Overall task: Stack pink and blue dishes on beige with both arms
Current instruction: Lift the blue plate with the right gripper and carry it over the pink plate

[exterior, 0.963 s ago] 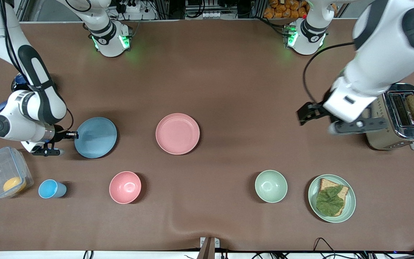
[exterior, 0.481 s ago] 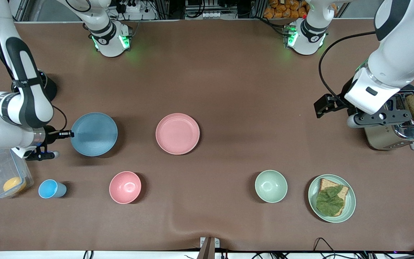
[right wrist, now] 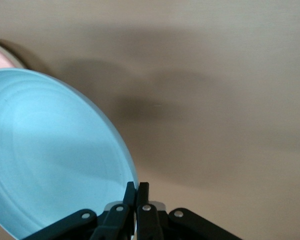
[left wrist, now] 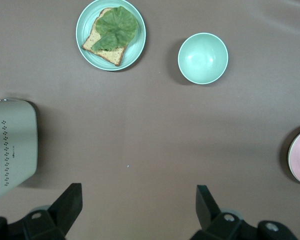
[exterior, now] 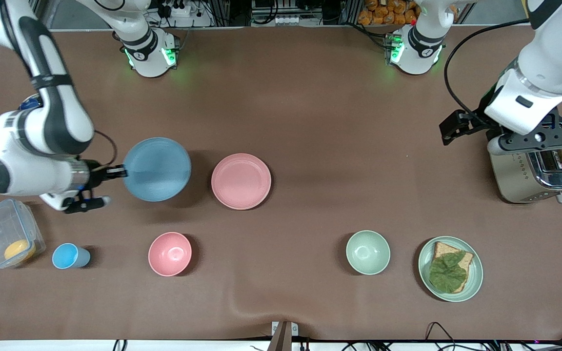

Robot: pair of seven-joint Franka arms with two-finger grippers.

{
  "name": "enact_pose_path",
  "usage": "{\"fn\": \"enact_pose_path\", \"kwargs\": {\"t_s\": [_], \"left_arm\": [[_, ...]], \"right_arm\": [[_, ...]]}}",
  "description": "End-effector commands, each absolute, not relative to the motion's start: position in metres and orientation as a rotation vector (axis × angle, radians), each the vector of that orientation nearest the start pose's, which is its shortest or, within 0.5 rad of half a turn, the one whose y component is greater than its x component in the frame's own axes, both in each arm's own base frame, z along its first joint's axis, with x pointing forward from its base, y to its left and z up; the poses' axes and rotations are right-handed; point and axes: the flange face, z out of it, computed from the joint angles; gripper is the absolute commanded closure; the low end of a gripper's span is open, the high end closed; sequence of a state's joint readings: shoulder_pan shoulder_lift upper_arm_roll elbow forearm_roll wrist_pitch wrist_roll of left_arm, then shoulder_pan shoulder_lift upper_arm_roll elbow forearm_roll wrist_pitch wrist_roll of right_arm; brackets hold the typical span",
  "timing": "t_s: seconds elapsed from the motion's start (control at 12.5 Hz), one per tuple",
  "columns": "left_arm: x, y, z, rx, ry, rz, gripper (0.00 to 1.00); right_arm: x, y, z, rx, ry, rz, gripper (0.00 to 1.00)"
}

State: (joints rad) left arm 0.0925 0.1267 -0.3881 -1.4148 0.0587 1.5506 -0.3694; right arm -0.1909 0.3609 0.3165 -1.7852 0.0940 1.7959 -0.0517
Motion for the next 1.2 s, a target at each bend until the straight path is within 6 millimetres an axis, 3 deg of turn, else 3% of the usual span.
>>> {"fn": "enact_pose_path", "kwargs": {"t_s": [0.0, 0.32, 0.48, 0.8, 1.12], "left_arm": [[0.565, -0.142, 0.634, -3.111, -0.051, -0.039, 0.00], [0.559, -0.138, 0.647, -3.100, -0.056, -0.079, 0.00], [0.560, -0.134, 0.646, -3.088, -0.074, -0.080, 0.00], [0.556, -0.119, 0.659, -3.081, -0.080, -0.114, 0.00], [0.557, -0.105, 0.655, -3.083, -0.106, -0.092, 0.00]], "right_arm": [[0.585, 0.137, 0.342, -2.922, -0.170, 0.502, 1.00], [0.563, 0.213, 0.305, -2.904, -0.290, 0.388, 1.00], [0.561, 0.241, 0.287, -2.891, -0.336, 0.331, 1.00], [0.561, 0.271, 0.270, -2.872, -0.380, 0.232, 1.00], [0.567, 0.271, 0.253, -2.868, -0.375, 0.203, 1.00]]}}
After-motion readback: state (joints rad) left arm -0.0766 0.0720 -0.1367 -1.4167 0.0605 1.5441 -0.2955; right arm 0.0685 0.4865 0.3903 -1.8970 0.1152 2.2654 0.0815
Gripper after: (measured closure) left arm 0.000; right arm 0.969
